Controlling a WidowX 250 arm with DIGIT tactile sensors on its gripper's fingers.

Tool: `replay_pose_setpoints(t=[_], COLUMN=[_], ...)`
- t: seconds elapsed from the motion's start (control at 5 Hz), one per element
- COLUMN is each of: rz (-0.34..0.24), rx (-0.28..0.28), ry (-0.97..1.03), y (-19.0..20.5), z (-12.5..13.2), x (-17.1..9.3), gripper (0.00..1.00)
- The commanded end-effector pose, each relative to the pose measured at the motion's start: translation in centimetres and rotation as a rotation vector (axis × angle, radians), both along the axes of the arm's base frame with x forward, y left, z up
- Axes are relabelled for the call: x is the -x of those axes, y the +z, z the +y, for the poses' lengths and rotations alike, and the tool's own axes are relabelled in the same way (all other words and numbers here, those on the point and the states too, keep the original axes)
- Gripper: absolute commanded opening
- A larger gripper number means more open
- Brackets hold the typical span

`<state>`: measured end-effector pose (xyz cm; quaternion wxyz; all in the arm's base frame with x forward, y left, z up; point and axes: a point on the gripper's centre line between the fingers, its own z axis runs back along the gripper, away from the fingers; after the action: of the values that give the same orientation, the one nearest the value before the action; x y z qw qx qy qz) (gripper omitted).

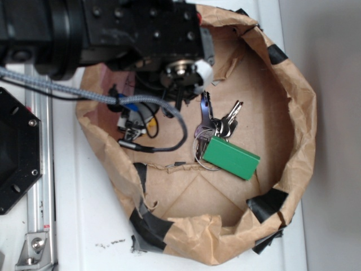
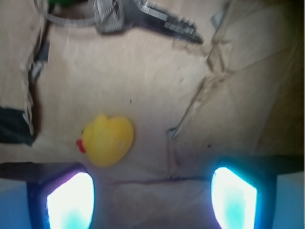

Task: Grab the yellow duck.

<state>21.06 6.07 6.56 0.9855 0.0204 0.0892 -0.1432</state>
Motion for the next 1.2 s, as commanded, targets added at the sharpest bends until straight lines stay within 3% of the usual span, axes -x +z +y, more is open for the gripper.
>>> replay_pose_setpoints(t=[0.0,0.6,1.0], rz=[-0.050,-0.050,-0.163], rx=[-0.016,-0.016,-0.037], ry=[-0.019,-0.019,0.027], y=[0.83,0.83,0.32], z=[-0.19,-0.19,0.65], x=[-0.23,-0.23,0.09], gripper=[1.00,1.00,1.00])
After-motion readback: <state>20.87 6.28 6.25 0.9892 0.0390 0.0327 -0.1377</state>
